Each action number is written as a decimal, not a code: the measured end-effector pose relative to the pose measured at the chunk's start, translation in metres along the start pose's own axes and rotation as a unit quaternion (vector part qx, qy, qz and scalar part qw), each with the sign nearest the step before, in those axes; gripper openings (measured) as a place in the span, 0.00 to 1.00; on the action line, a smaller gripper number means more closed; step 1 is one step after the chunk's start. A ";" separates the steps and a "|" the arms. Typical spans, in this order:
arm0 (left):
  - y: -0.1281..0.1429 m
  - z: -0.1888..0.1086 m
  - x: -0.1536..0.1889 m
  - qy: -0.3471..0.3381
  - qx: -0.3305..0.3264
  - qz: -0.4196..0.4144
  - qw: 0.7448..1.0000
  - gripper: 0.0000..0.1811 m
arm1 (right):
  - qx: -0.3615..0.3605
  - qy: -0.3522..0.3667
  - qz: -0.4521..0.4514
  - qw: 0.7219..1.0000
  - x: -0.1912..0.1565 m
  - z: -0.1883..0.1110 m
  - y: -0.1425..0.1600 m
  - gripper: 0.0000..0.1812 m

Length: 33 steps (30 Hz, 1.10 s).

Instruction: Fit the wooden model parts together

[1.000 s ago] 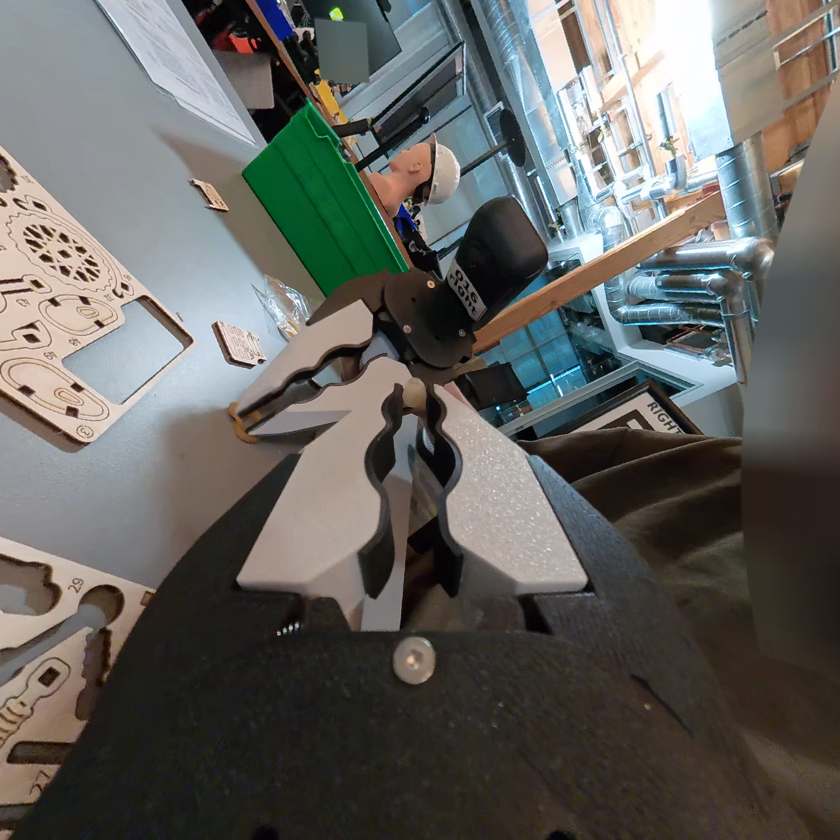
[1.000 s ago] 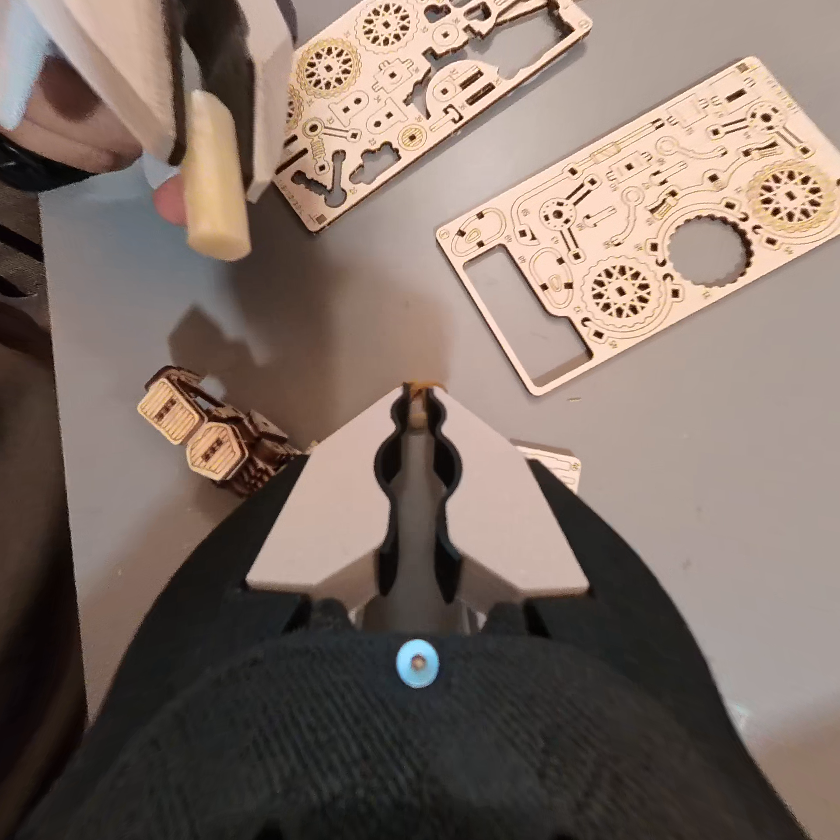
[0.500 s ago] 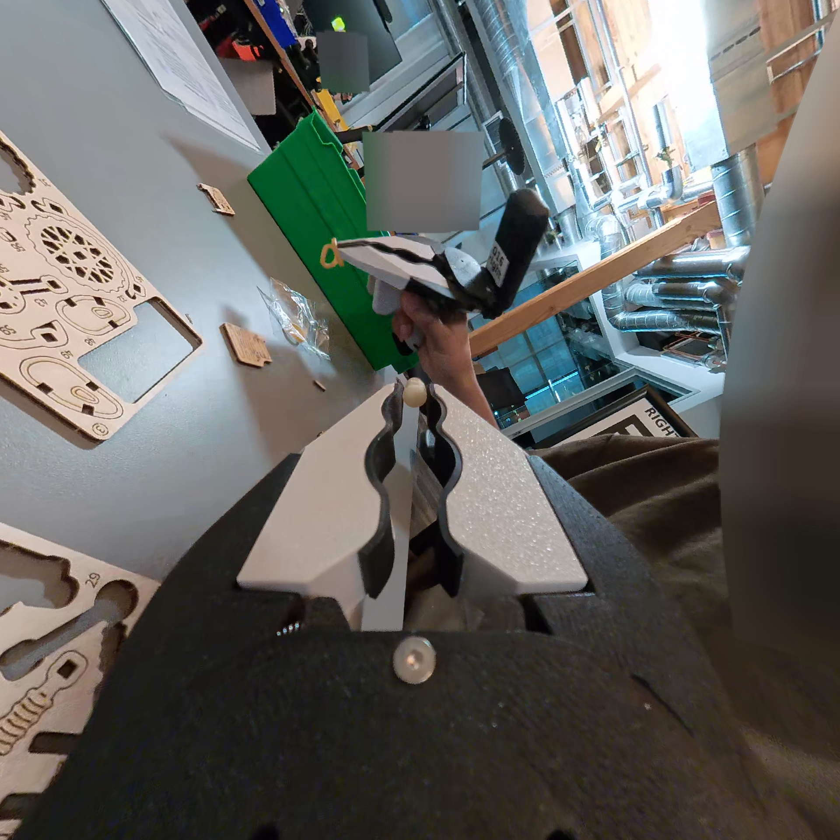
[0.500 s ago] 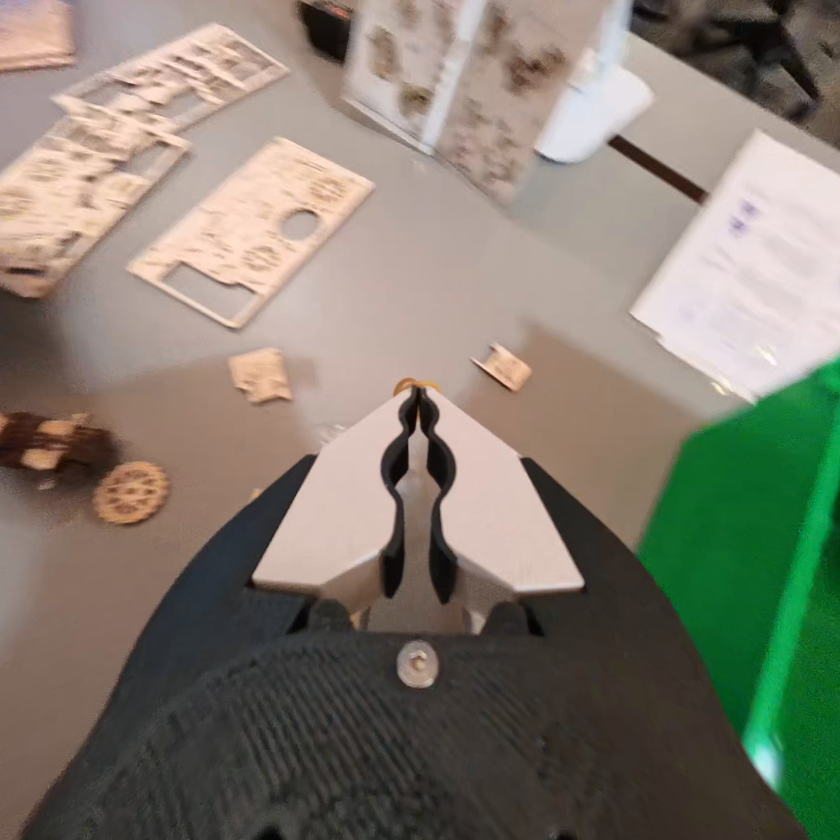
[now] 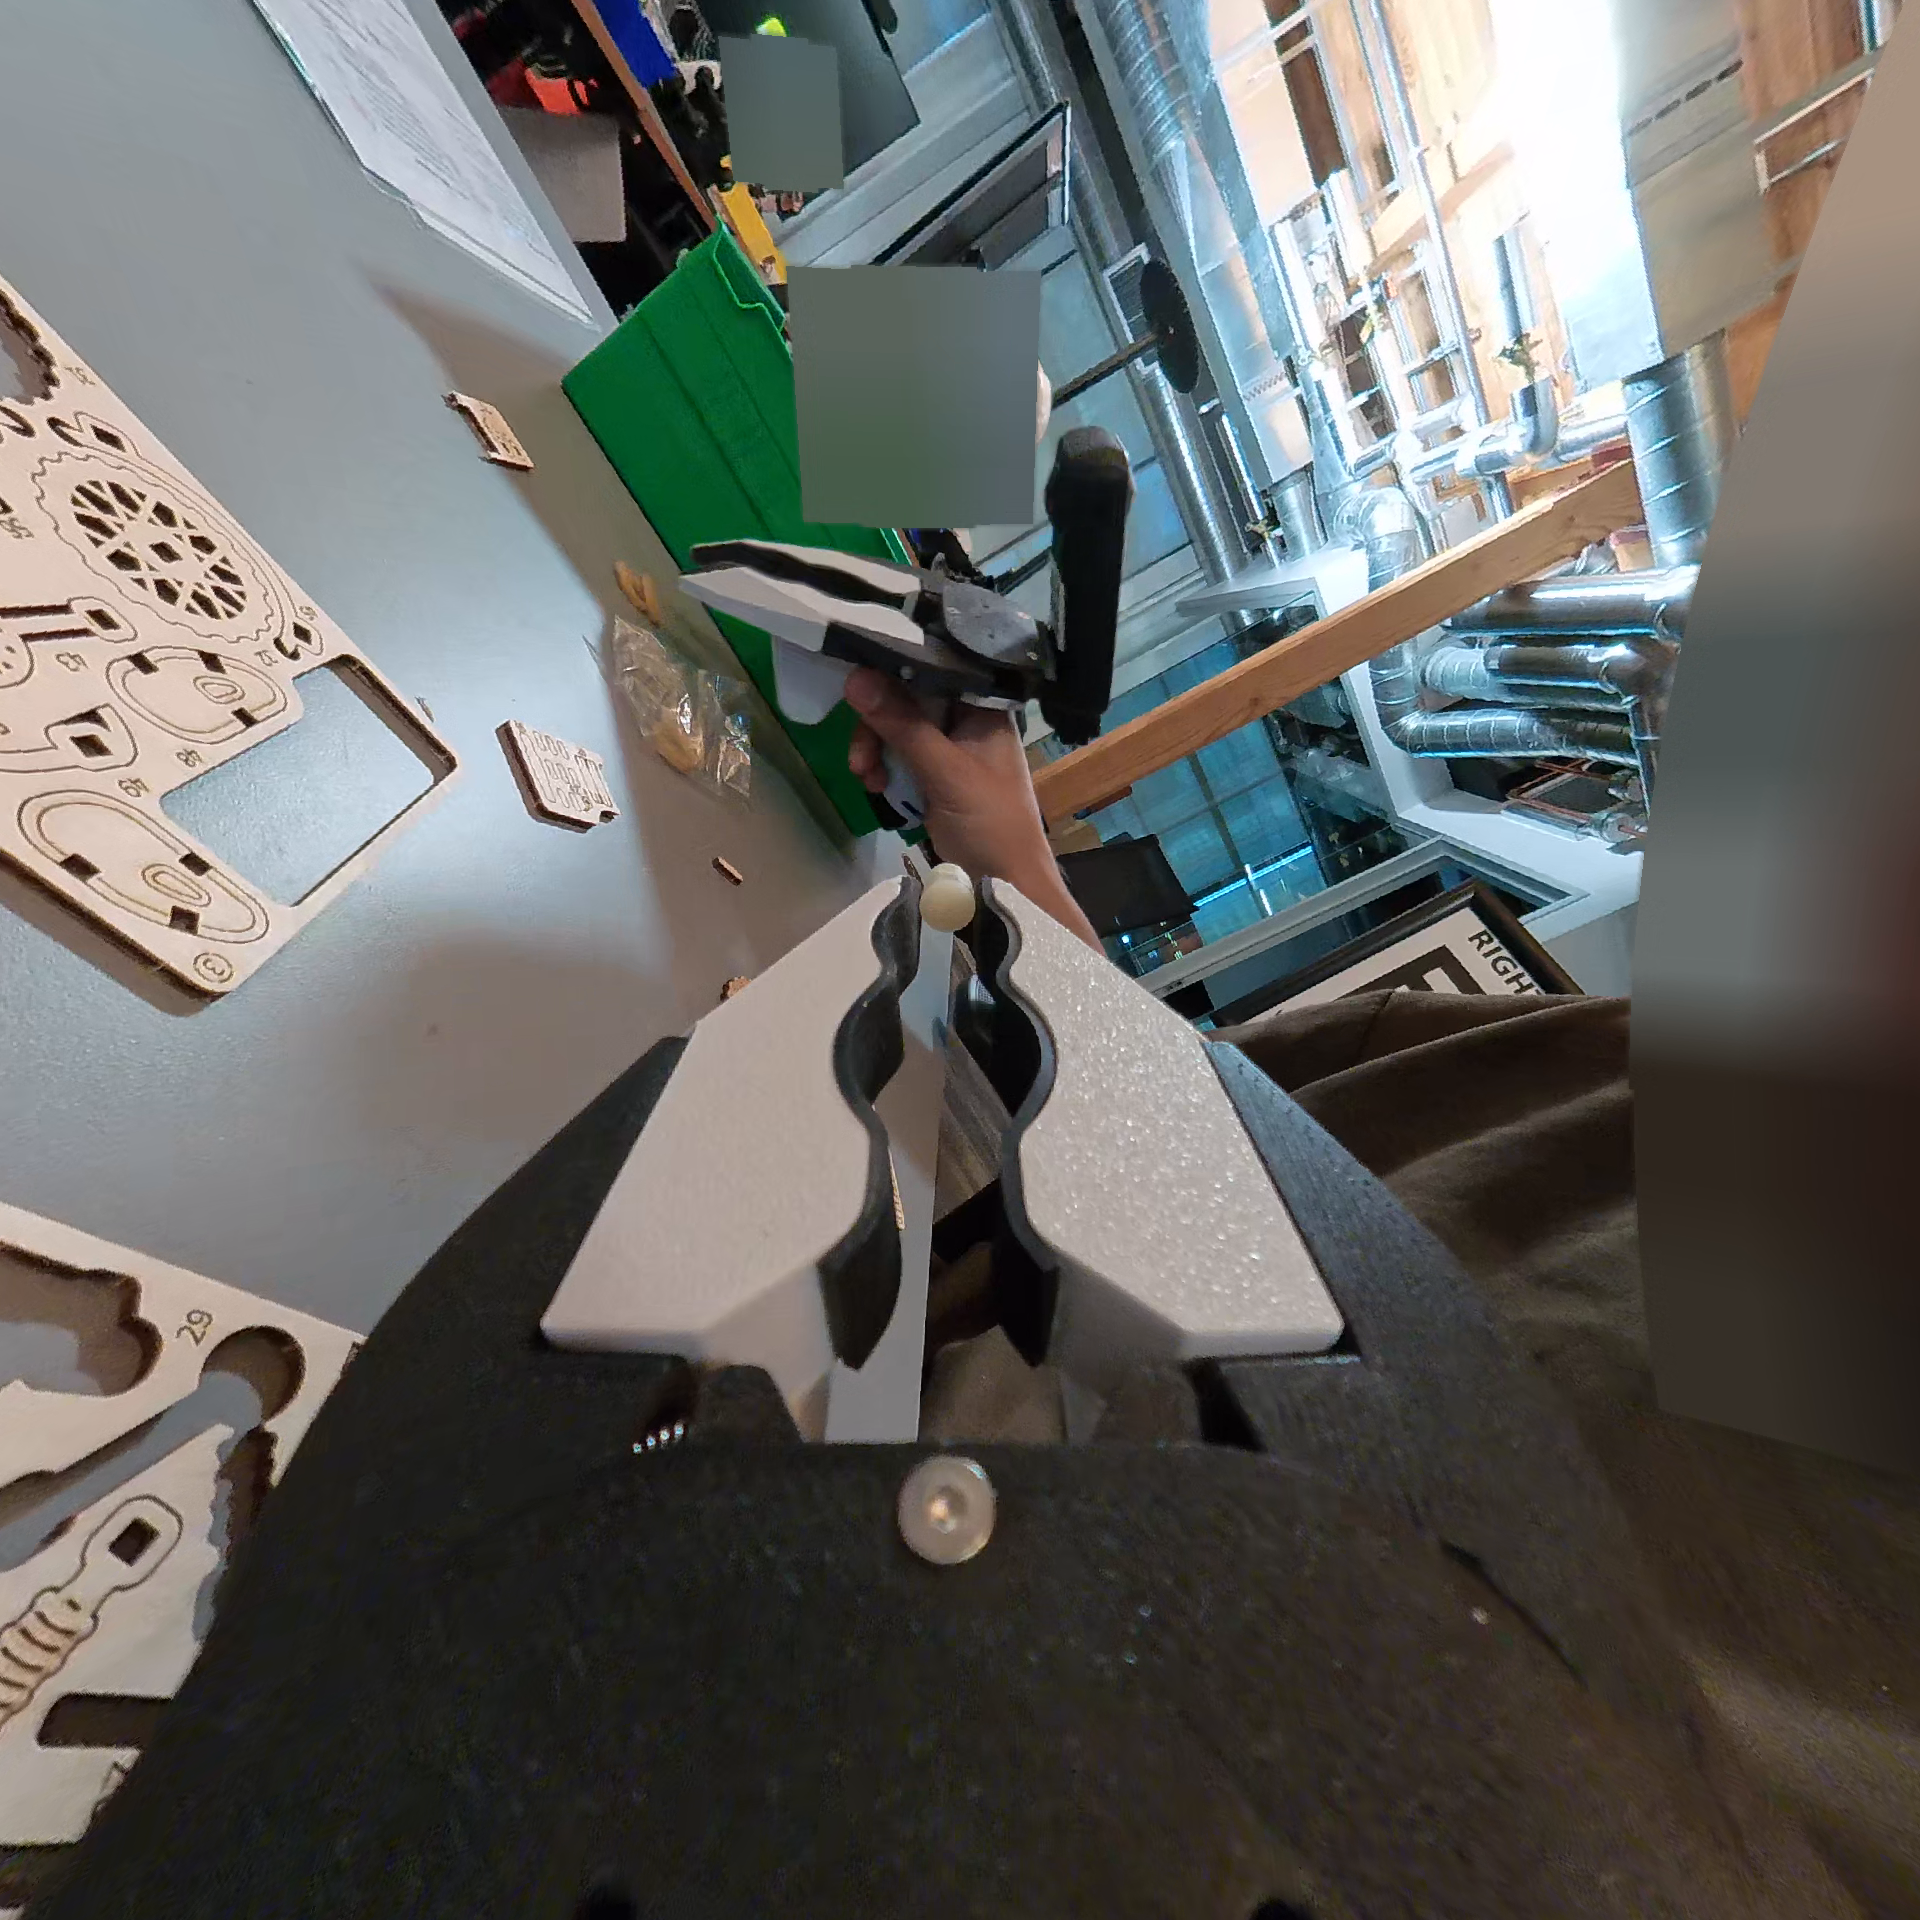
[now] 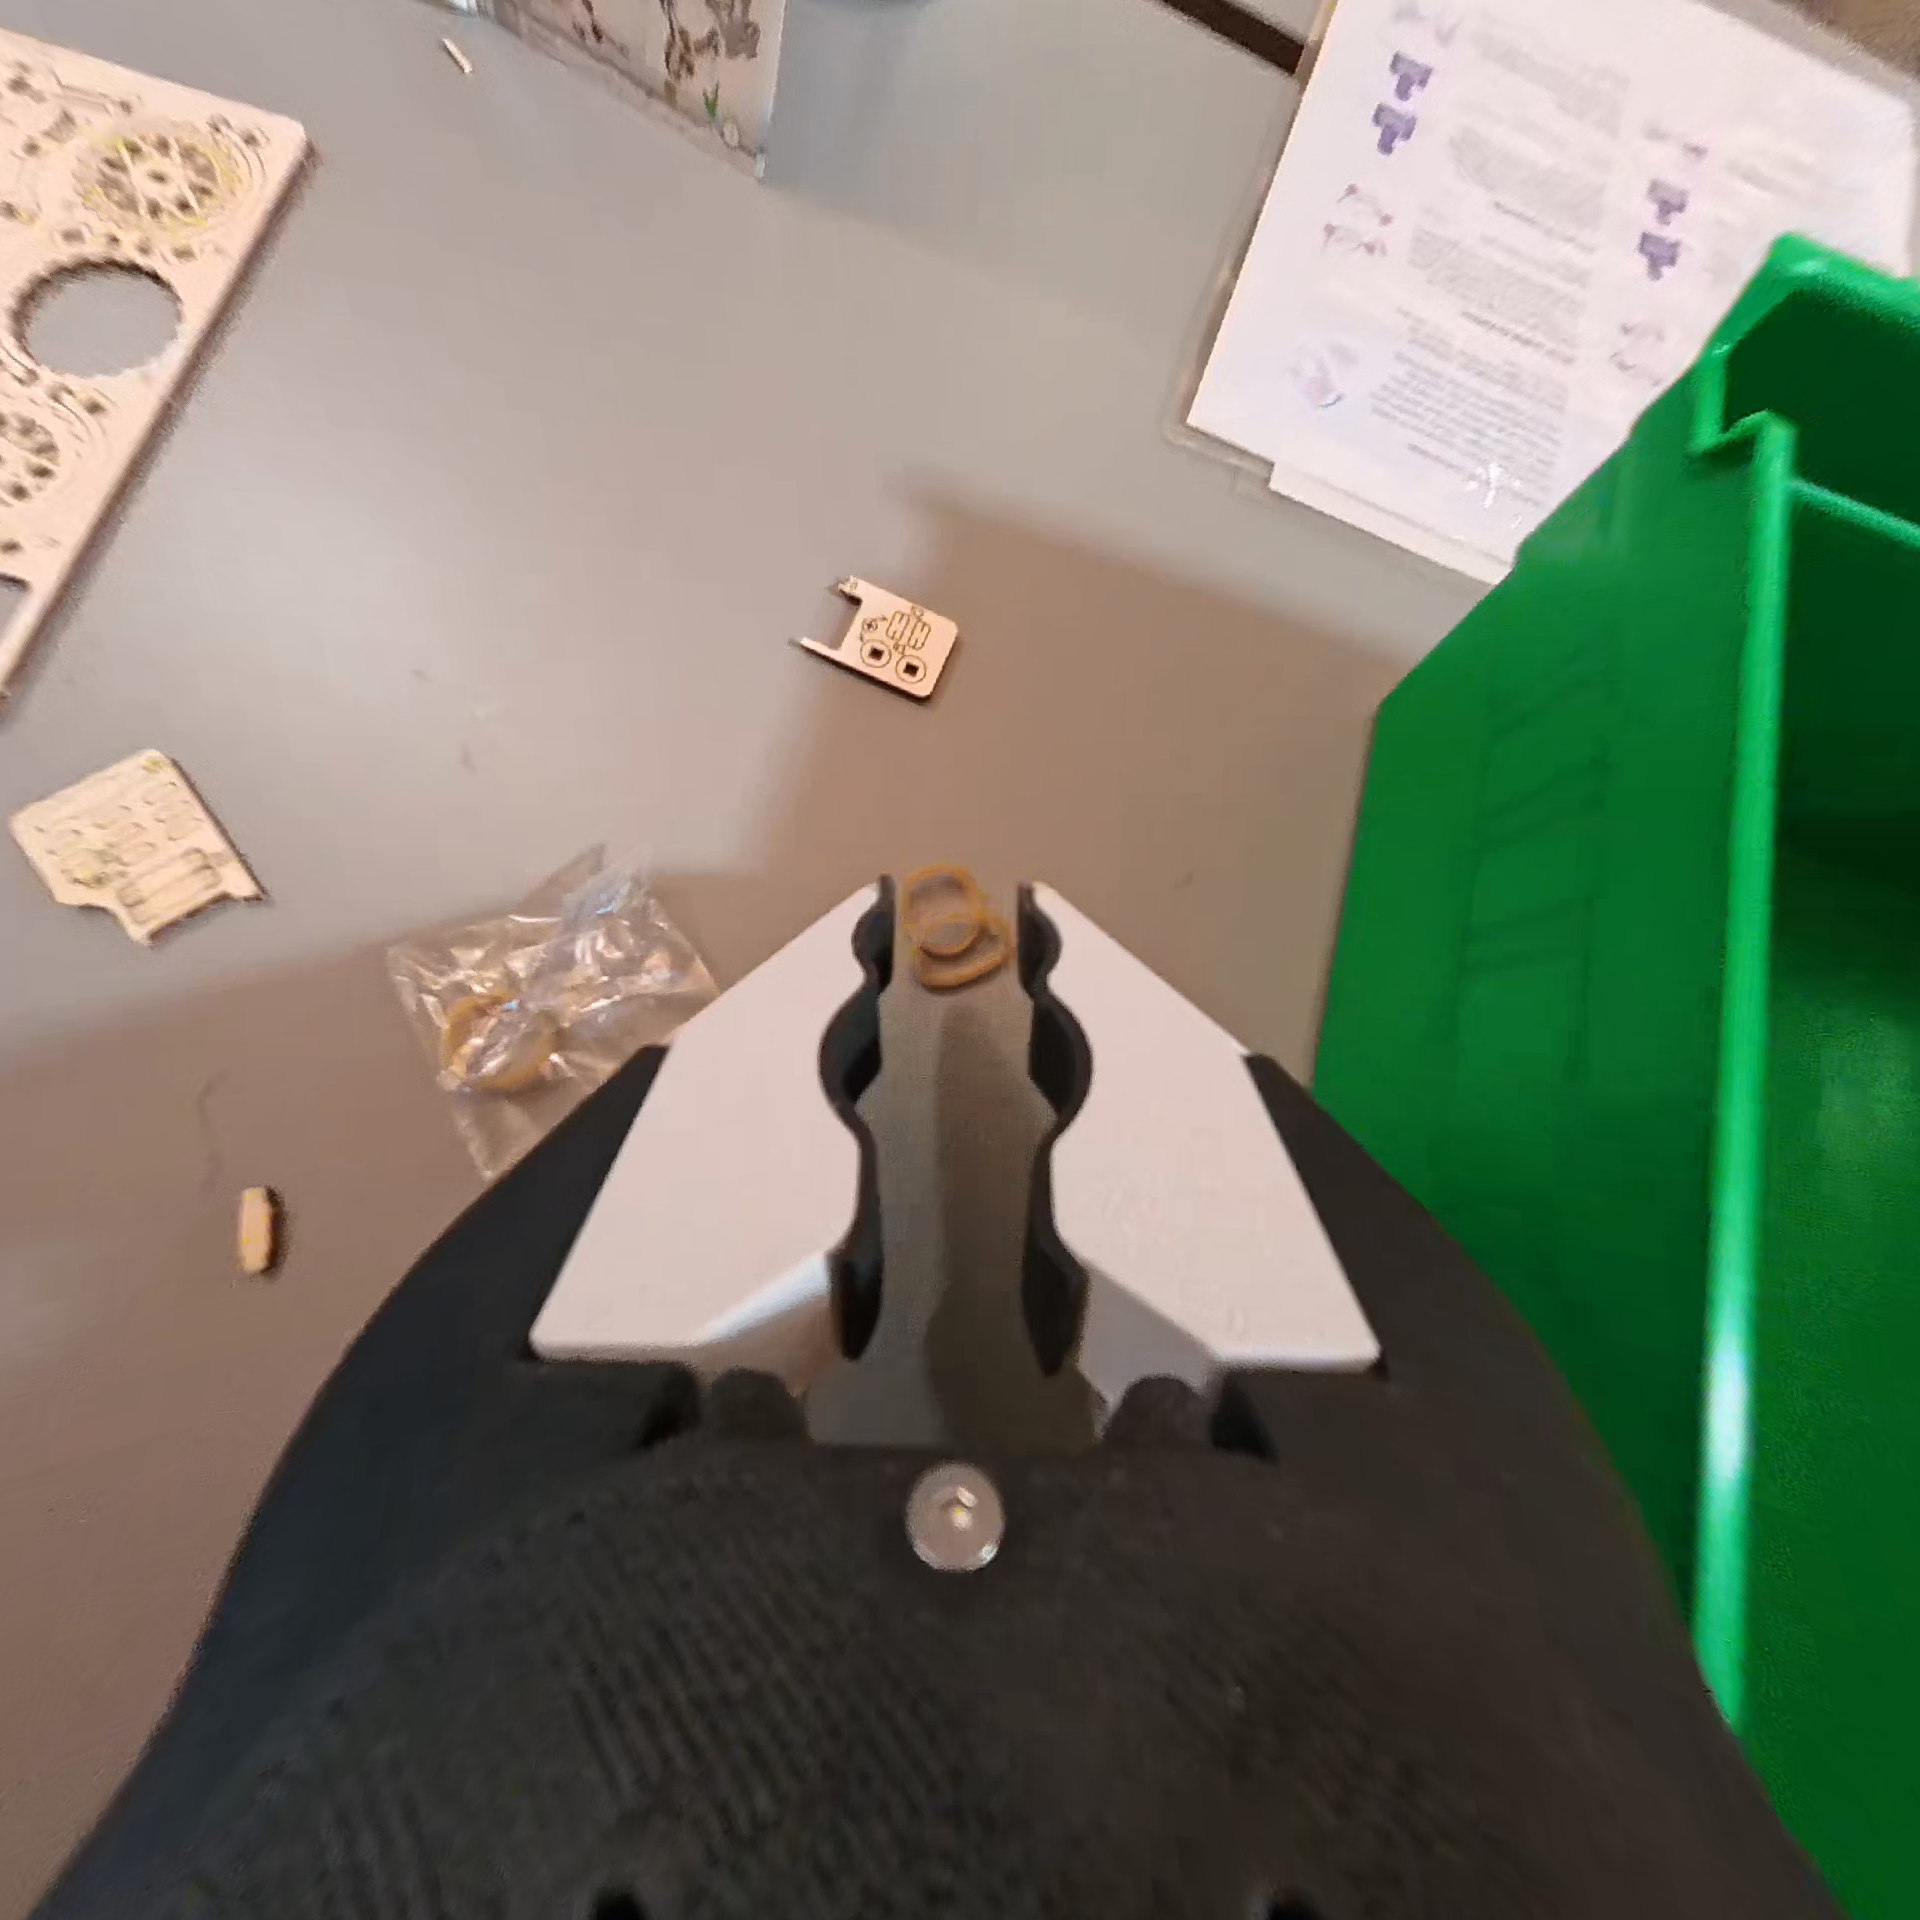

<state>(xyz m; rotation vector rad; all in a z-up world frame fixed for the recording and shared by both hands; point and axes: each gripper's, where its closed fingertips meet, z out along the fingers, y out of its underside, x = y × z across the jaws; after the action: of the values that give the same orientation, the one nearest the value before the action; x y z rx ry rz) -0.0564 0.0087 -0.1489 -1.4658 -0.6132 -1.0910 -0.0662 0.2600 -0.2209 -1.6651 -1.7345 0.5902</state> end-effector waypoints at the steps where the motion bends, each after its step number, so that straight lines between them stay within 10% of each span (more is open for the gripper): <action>1: 0.000 0.000 0.000 0.000 0.000 0.000 1.000 0.04 | 0.010 -0.004 0.004 1.000 -0.001 -0.004 -0.004 0.13; 15: 0.002 0.002 0.000 -0.002 -0.002 0.001 1.000 0.04 | -0.047 -0.095 -0.053 0.993 -0.064 -0.009 0.021 0.12; 33: 0.003 0.001 0.006 -0.013 0.026 0.009 1.000 0.04 | 0.008 0.175 -0.108 0.979 0.021 -0.051 0.008 0.17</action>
<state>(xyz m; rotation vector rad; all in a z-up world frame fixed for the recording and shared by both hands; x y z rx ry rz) -0.0507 0.0081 -0.1448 -1.4399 -0.6415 -1.0363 -0.0234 0.2757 -0.1889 -1.4416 -1.6147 0.1947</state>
